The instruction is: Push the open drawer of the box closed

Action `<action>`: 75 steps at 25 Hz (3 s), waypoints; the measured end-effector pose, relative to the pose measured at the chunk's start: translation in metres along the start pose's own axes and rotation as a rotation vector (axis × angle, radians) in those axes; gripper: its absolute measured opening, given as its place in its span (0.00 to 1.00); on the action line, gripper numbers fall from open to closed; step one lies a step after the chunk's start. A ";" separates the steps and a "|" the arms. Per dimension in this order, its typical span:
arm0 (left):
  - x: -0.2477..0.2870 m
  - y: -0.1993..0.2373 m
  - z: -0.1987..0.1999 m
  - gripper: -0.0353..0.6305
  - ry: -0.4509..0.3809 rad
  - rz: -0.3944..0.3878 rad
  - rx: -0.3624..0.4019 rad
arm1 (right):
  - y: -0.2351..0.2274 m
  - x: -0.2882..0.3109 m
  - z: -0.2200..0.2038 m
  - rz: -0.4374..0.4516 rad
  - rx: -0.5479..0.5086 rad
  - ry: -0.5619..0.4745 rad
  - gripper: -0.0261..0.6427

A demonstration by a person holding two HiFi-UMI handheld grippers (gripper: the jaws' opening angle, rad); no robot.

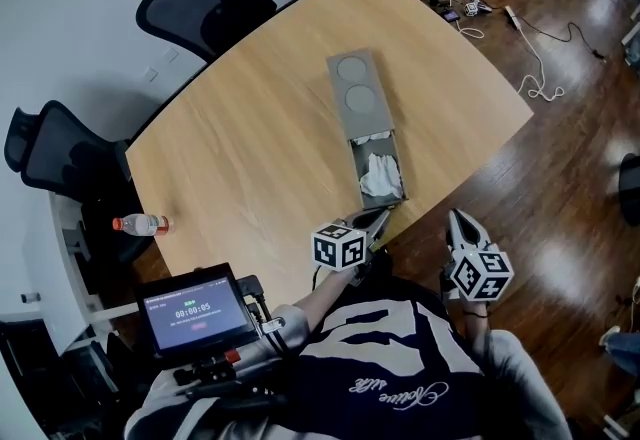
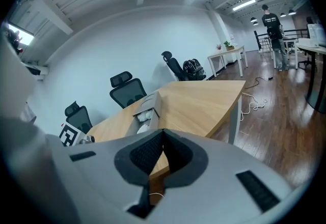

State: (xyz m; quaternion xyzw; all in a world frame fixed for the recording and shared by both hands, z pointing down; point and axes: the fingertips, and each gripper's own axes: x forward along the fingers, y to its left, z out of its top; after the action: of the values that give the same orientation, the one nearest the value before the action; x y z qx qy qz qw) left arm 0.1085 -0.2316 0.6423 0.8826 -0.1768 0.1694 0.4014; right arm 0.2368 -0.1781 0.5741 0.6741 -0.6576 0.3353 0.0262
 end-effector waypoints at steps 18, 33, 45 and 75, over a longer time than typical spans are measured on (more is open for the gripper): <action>0.035 0.067 0.097 0.06 -0.173 0.074 -0.019 | -0.030 0.036 0.010 -0.070 0.028 0.067 0.03; 0.037 0.102 0.140 0.06 -0.283 0.141 -0.023 | -0.008 0.040 -0.005 -0.030 -0.013 0.132 0.03; 0.018 0.077 0.127 0.06 -0.290 0.140 0.022 | -0.002 0.030 -0.009 0.011 -0.024 0.120 0.03; -0.079 -0.160 -0.090 0.06 -0.407 0.236 0.042 | -0.024 -0.168 -0.091 0.318 -0.155 0.105 0.03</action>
State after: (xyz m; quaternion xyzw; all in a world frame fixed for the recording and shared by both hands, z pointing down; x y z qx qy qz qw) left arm 0.0961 -0.0501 0.5595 0.8799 -0.3524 0.0372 0.3165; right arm 0.2357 0.0146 0.5728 0.5393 -0.7774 0.3182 0.0589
